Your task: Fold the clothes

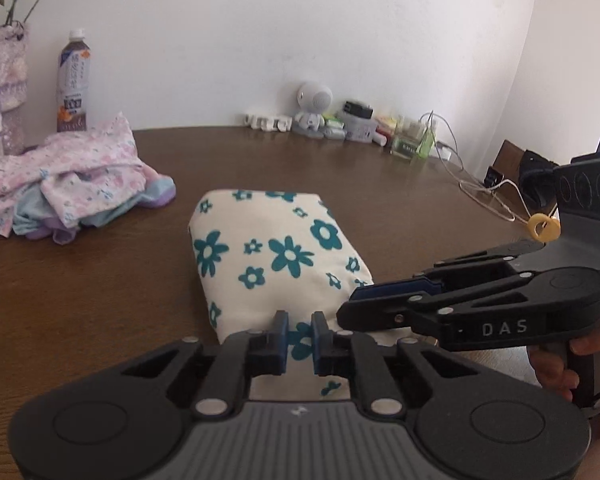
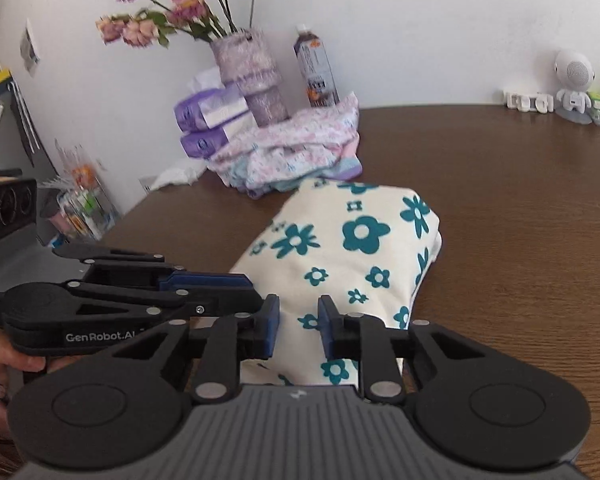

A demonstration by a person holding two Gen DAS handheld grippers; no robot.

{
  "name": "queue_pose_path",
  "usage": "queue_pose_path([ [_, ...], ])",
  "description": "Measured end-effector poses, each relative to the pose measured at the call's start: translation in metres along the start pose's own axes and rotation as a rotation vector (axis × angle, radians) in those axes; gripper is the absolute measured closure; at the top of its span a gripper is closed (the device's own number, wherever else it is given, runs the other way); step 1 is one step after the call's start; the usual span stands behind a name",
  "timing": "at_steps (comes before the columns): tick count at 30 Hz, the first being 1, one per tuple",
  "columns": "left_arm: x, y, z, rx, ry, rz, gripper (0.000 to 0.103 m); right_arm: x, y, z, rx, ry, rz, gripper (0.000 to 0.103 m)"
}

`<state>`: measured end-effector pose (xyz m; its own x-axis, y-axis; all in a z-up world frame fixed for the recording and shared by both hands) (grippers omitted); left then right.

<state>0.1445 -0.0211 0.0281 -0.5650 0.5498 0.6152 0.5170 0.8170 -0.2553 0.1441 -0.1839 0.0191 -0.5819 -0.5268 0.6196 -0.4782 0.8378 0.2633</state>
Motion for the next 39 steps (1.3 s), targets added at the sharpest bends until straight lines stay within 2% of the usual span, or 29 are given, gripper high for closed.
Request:
queue_pose_path([
  [4,0.009,0.0,-0.011,-0.001,-0.027,0.03,0.09,0.001,-0.004,0.0,-0.01,0.003,-0.022,0.083],
  [7,0.012,0.0,-0.032,-0.035,-0.086,-0.003,0.089,0.014,-0.005,-0.018,0.0,-0.066,-0.013,0.082],
  [9,-0.005,0.007,-0.036,-0.023,-0.057,-0.019,0.089,0.01,-0.012,-0.03,-0.005,-0.09,0.016,0.082],
  [11,-0.019,0.013,-0.04,-0.014,-0.035,-0.033,0.091,-0.004,-0.019,-0.03,-0.022,-0.056,0.035,0.082],
  [13,-0.019,0.013,-0.046,-0.019,-0.049,-0.035,0.09,-0.023,-0.026,-0.018,-0.03,-0.004,0.047,0.082],
  [15,-0.02,0.014,-0.052,-0.023,-0.062,-0.037,0.09,-0.026,-0.03,-0.015,-0.038,0.006,0.044,0.083],
  [17,-0.02,0.014,-0.058,-0.028,-0.075,-0.039,0.086,-0.017,-0.031,-0.024,-0.043,-0.018,0.037,0.083],
  [20,-0.021,0.015,-0.067,-0.035,-0.095,-0.042,0.086,-0.006,-0.031,-0.048,-0.022,-0.098,0.059,0.083],
  [21,-0.024,0.016,-0.069,-0.032,-0.093,-0.044,0.086,-0.009,-0.034,-0.054,-0.028,-0.101,0.064,0.083],
  [24,-0.055,0.027,-0.062,-0.022,-0.014,-0.063,0.087,-0.036,-0.045,-0.056,-0.049,-0.037,0.078,0.083],
  [26,-0.067,0.03,-0.053,-0.038,-0.004,-0.066,0.087,-0.058,-0.051,-0.051,-0.054,0.015,0.091,0.083],
  [31,-0.048,0.028,-0.057,-0.023,-0.039,-0.056,0.086,-0.05,-0.051,-0.053,-0.061,-0.011,0.08,0.083],
  [35,-0.012,0.011,-0.059,-0.065,-0.096,-0.014,0.084,-0.046,-0.05,-0.056,-0.045,-0.032,0.089,0.079],
  [37,-0.007,0.003,-0.052,-0.091,-0.08,-0.012,0.084,-0.058,-0.057,-0.051,-0.071,-0.004,0.075,0.079],
  [39,-0.018,0.003,-0.042,-0.093,-0.038,-0.025,0.084,-0.059,-0.059,-0.05,-0.096,-0.016,0.063,0.079],
])
Point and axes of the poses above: each gripper's, at about its wrist camera, not at the fingertips, and x roughly against the way its jaws point, y to its left, z to its underside, the point moved 3 cm from there along -x, roughly the way its jaws point, and after that the axes turned 3 degrees about x, right-handed, at the moved point
